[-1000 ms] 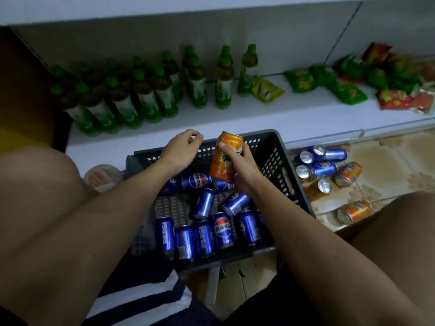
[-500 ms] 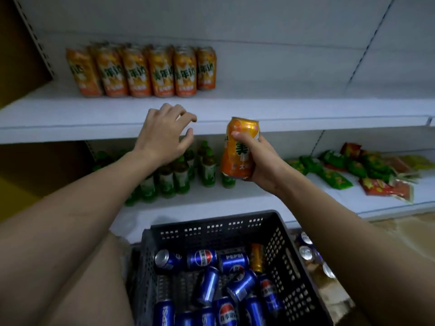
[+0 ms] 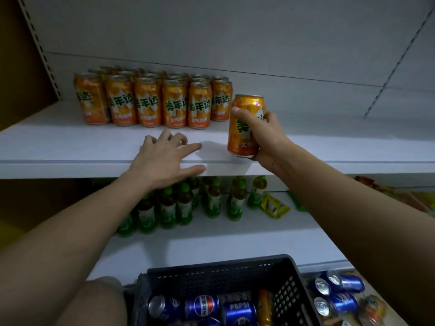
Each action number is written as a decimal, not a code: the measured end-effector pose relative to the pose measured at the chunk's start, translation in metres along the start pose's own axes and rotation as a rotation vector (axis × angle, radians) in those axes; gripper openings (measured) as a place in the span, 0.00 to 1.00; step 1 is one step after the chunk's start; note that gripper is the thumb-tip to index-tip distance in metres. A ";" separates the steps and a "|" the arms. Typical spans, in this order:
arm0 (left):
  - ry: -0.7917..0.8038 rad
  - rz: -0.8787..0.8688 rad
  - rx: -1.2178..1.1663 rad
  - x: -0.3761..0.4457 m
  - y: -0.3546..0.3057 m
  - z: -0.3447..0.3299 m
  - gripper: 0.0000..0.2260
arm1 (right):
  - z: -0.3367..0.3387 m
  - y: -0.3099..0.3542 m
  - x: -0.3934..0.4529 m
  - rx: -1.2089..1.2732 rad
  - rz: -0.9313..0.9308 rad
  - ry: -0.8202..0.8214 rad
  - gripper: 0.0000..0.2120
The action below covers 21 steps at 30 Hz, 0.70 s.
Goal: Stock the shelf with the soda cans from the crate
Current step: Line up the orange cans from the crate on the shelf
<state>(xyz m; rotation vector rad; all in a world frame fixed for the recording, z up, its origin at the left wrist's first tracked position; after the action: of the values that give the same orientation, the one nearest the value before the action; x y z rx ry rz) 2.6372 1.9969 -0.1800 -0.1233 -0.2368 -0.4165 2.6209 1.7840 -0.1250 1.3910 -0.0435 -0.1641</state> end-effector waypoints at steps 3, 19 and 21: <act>0.022 -0.017 -0.040 0.003 0.002 -0.003 0.33 | -0.011 -0.003 0.033 0.002 0.004 -0.058 0.39; -0.030 -0.020 -0.112 0.002 0.003 -0.008 0.35 | -0.055 -0.012 0.132 0.013 0.193 -0.138 0.28; -0.035 -0.018 -0.107 0.001 0.003 -0.008 0.35 | -0.057 -0.014 0.138 0.008 0.214 -0.157 0.29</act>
<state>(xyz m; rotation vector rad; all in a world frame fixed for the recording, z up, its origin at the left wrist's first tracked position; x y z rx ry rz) 2.6409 1.9976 -0.1880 -0.2337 -0.2506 -0.4453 2.7636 1.8177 -0.1579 1.3697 -0.3221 -0.0945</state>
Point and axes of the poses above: each hand's wrist, its own x-axis towards the middle knuckle, its own z-axis out of the back of the hand, y = z × x, the point moved 4 cm from there along x, towards the middle knuckle, and after that the axes turned 13 degrees about -x, right-handed, at the moved point
